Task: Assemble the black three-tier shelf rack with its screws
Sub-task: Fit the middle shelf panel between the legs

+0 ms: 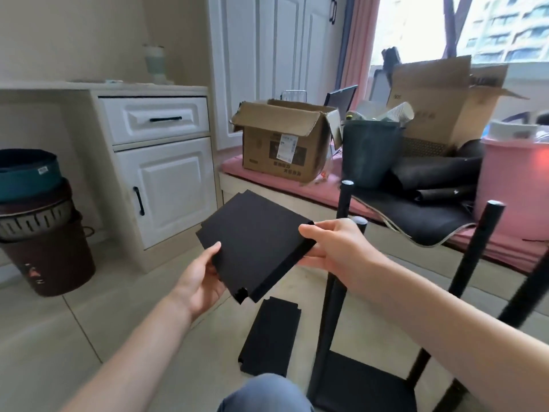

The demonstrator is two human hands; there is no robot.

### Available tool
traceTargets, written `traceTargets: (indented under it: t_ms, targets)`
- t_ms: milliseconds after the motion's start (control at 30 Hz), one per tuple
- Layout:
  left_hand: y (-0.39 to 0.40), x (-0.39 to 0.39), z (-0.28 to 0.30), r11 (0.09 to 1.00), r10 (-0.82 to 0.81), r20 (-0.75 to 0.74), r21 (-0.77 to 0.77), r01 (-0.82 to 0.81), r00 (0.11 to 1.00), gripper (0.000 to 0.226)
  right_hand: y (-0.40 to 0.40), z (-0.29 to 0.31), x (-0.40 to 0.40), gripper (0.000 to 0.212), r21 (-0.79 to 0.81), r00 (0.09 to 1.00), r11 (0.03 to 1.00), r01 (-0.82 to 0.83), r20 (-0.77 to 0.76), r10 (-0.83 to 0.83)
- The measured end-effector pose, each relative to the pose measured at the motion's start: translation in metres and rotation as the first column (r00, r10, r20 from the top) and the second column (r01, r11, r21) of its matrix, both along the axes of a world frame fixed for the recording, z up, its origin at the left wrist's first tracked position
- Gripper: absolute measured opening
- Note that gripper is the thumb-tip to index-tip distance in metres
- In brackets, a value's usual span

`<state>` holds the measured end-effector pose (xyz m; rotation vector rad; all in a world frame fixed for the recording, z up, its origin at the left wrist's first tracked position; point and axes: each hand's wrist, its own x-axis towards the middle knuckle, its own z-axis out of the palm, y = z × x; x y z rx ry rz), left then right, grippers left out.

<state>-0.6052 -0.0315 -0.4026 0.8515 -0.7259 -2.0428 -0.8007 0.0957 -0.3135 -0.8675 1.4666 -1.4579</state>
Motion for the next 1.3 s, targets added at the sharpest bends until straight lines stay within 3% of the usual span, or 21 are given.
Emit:
traceTargets:
  t_ms: [167, 367, 467, 700, 900, 1067, 1300]
  targets:
    - [0.022, -0.037, 0.054, 0.997, 0.011, -0.191, -0.069, -0.025, 0.982, 0.018, 0.03, 0.05, -0.045, 0.016, -0.135, 0.998, 0.989, 0.06, 0.043, -0.054]
    - [0.061, -0.105, 0.102, 0.998, -0.046, -0.42, -0.06, 0.023, 0.907, 0.022, 0.063, 0.082, -0.105, 0.017, -0.221, 0.902, 0.924, 0.312, 0.375, -0.214]
    - [0.085, -0.145, 0.114, 0.996, -0.072, -0.429, -0.073, 0.045, 0.9, 0.025, 0.079, 0.087, -0.129, 0.028, -0.225, 0.819, 0.895, 0.385, 0.531, -0.219]
    - [0.124, -0.219, 0.118, 0.997, -0.04, -0.426, -0.071, 0.011, 0.904, 0.031, 0.113, 0.053, -0.162, 0.034, -0.273, 0.755, 0.865, 0.42, 0.634, -0.167]
    - [0.141, -0.245, 0.112, 0.988, -0.044, -0.419, -0.152, -0.022, 0.907, 0.039, 0.131, 0.026, -0.174, 0.046, -0.373, 0.777, 0.847, 0.379, 0.626, -0.072]
    - [0.149, -0.252, 0.117, 0.981, -0.077, -0.38, -0.193, 0.002, 0.922, 0.035, 0.141, 0.042, -0.196, 0.017, -0.311, 0.794, 0.822, 0.477, 0.554, -0.251]
    - [0.152, -0.259, 0.118, 0.967, -0.201, -0.36, -0.22, 0.127, 0.911, 0.038, 0.148, 0.059, -0.233, 0.021, -0.189, 0.864, 0.869, 0.457, 0.328, -0.383]
